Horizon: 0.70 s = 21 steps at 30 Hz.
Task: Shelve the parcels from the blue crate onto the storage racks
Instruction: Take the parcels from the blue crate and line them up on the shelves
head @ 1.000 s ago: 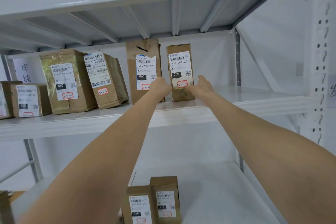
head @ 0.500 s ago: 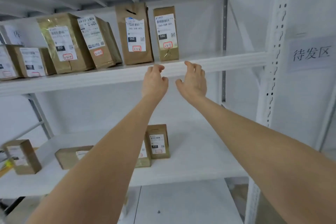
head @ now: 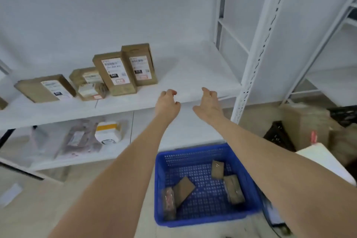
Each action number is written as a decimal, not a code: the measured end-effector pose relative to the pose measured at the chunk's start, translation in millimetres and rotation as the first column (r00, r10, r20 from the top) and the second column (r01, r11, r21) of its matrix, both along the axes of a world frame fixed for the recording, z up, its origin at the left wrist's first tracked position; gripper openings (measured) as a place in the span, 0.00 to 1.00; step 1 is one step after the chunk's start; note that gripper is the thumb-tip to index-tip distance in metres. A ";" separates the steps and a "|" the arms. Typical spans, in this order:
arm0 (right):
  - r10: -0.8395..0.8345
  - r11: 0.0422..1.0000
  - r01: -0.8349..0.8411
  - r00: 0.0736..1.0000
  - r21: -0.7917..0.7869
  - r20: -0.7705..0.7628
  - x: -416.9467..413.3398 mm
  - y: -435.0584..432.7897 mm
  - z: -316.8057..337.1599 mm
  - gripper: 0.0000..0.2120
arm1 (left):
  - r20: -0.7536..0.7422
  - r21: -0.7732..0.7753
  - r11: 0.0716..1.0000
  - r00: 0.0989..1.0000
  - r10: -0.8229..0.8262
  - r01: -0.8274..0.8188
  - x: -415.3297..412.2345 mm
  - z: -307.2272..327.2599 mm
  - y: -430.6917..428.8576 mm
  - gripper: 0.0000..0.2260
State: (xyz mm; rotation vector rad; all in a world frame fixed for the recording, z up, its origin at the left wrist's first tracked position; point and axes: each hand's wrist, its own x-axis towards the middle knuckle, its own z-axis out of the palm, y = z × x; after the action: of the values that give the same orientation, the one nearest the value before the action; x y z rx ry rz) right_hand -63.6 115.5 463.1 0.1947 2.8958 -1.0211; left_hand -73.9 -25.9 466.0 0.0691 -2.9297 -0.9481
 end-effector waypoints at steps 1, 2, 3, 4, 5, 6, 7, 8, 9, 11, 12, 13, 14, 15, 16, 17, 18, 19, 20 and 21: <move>0.000 1.000 0.000 0.999 -0.015 0.037 1.2 6.0 -18.9 0.35 | 0.038 -0.001 1.000 0.999 -0.001 0.001 1.1 -19.6 6.0 0.19; 0.002 1.000 -0.001 0.997 -0.021 0.074 2.9 12.4 -38.6 0.36 | 0.080 0.000 1.000 0.997 0.001 -0.001 3.4 -39.2 12.8 0.19; 0.004 1.000 -0.002 0.994 -0.025 0.106 3.4 19.7 -58.6 0.36 | 0.120 -0.003 1.000 0.993 0.005 -0.005 4.7 -58.6 20.4 0.19; 0.006 1.000 -0.003 0.991 -0.028 0.135 2.8 27.6 -78.1 0.37 | 0.155 -0.012 1.000 0.988 0.009 -0.007 5.5 -76.7 28.2 0.19; 0.011 1.000 -0.006 0.986 -0.028 0.169 1.7 35.9 -98.1 0.37 | 0.187 -0.025 1.000 0.982 0.011 -0.007 5.6 -94.9 36.4 0.19; 0.019 1.000 -0.015 0.979 -0.024 0.203 0.0 44.7 -117.9 0.37 | 0.220 -0.038 0.999 0.975 0.011 -0.002 4.6 -112.6 45.0 0.19; 0.028 0.999 -0.024 0.973 -0.021 0.231 -2.4 54.1 -138.4 0.37 | 0.258 -0.046 0.999 0.966 0.010 0.002 2.9 -131.3 53.6 0.19; 0.039 0.999 -0.035 0.967 -0.022 0.252 -6.0 63.9 -157.7 0.37 | 0.296 -0.049 0.999 0.955 0.014 0.000 0.1 -150.2 62.3 0.20; 0.051 0.999 -0.046 0.963 -0.028 0.265 -10.0 73.9 -177.3 0.37 | 0.333 -0.052 0.999 0.943 0.021 -0.004 -3.2 -169.6 71.2 0.20; 0.075 0.997 -0.066 0.949 -0.039 0.307 -14.6 92.6 -217.6 0.37 | 0.412 -0.040 0.999 0.911 0.017 -0.001 -6.5 -208.7 88.8 0.20; 0.083 0.996 -0.074 0.939 -0.041 0.334 -16.4 101.5 -238.6 0.37 | 0.447 -0.027 1.000 0.895 0.001 0.013 -6.8 -229.5 97.5 0.20; 0.087 0.996 -0.079 0.929 -0.035 0.361 -19.8 110.0 -262.2 0.37 | 0.477 -0.016 0.999 0.879 -0.019 0.031 -8.9 -252.8 106.3 0.21; 0.077 0.997 -0.072 0.912 -0.027 0.402 -21.8 117.1 -285.2 0.38 | 0.507 -0.011 0.999 0.861 -0.034 0.045 -10.1 -275.9 114.1 0.22; 0.061 0.998 -0.057 0.892 -0.022 0.447 -22.4 122.6 -309.7 0.38 | 0.540 -0.007 0.999 0.841 -0.036 0.047 -10.5 -299.6 120.9 0.22; 0.046 0.999 -0.039 0.871 -0.025 0.489 -22.3 126.3 -334.6 0.37 | 0.574 -0.004 0.999 0.819 -0.029 0.039 -10.8 -323.7 126.3 0.22; 0.035 0.999 -0.014 0.856 -0.044 0.515 -22.2 128.1 -361.3 0.37 | 0.603 -0.001 1.000 0.797 -0.022 0.029 -12.0 -350.1 130.4 0.21; 0.028 0.998 0.008 0.845 -0.064 0.534 -22.2 128.0 -388.4 0.35 | 0.630 0.003 1.000 0.777 -0.016 0.017 -14.5 -376.8 133.9 0.21; 0.025 0.996 0.025 0.841 -0.086 0.540 -22.3 127.3 -417.1 0.32 | 0.653 0.010 1.000 0.758 -0.009 0.003 -17.4 -403.9 136.8 0.21; 0.025 0.993 0.044 0.837 -0.113 0.546 -23.2 126.5 -447.5 0.29 | 0.674 0.021 1.000 0.739 -0.007 -0.010 -20.8 -432.4 139.0 0.21; 0.024 0.986 0.074 0.830 -0.152 0.558 -24.9 126.0 -477.9 0.29 | 0.695 0.037 0.999 0.719 -0.011 -0.021 -24.3 -461.5 140.7 0.20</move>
State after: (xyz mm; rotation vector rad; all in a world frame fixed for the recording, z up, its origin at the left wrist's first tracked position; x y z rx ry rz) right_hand -88.5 241.6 -14.9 0.4411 2.2713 -0.9974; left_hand -98.3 114.8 4.5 0.5615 -3.5727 -1.1966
